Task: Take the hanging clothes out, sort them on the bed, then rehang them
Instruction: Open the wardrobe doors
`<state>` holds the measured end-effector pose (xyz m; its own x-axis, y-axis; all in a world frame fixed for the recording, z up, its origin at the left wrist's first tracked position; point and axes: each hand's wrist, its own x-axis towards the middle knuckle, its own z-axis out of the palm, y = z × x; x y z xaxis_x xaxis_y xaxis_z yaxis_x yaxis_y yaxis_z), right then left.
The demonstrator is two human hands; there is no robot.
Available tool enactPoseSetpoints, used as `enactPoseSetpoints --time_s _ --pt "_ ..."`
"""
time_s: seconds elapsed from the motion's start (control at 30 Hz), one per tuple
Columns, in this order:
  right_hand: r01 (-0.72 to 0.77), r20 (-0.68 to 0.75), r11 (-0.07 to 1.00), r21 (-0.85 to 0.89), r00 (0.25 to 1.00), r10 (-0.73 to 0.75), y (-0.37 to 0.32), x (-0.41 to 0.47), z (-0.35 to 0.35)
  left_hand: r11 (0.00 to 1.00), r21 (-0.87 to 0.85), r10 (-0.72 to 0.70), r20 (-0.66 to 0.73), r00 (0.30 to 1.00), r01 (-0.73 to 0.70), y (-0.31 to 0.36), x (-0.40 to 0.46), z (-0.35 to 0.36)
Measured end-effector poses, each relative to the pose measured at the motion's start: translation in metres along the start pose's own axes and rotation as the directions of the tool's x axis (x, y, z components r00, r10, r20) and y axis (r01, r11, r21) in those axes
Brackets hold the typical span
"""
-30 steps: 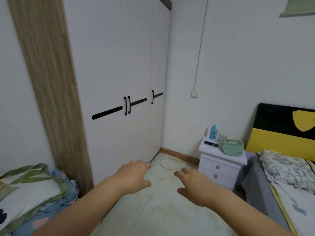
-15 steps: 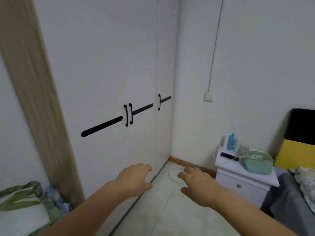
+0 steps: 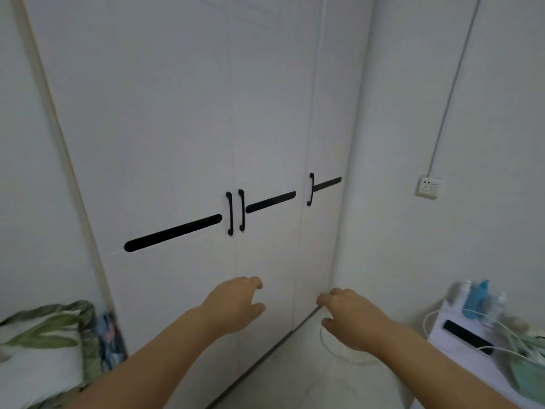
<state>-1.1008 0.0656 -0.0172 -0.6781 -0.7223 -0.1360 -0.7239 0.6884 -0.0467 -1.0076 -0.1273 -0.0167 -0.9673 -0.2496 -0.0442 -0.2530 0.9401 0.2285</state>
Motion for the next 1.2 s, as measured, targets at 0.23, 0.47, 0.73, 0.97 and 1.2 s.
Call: enactPoseSetpoints --time_s 0.23,0.47,0.73,0.97,1.2 --pt "0.106 0.003 0.993 0.05 0.994 -0.106 0.018 0.093 -0.006 0.994 0.003 -0.11 -0.054 0.992 0.111 -0.028 0.077 -0.01" --pt "0.18 -0.084 0.98 0.088 0.981 -0.173 0.015 0.206 -0.027 0.988 -0.042 -0.152 -0.13 0.98 0.148 -0.077 0.179 -0.028" --pt "0.271 -0.103 0.938 0.215 0.962 -0.254 -0.007 0.322 -0.033 0.965 -0.115 -0.257 -0.247 0.934 0.235 -0.127 0.264 -0.043" --pt "0.384 -0.092 0.858 0.34 0.922 -0.376 -0.025 0.406 -0.024 0.918 -0.308 -0.338 -0.274 0.9 0.25 -0.157 0.309 -0.038" --pt "0.515 -0.048 0.709 0.482 0.824 -0.565 -0.026 0.466 -0.01 0.736 -0.63 -0.478 -0.223 0.85 0.249 -0.16 0.335 -0.026"
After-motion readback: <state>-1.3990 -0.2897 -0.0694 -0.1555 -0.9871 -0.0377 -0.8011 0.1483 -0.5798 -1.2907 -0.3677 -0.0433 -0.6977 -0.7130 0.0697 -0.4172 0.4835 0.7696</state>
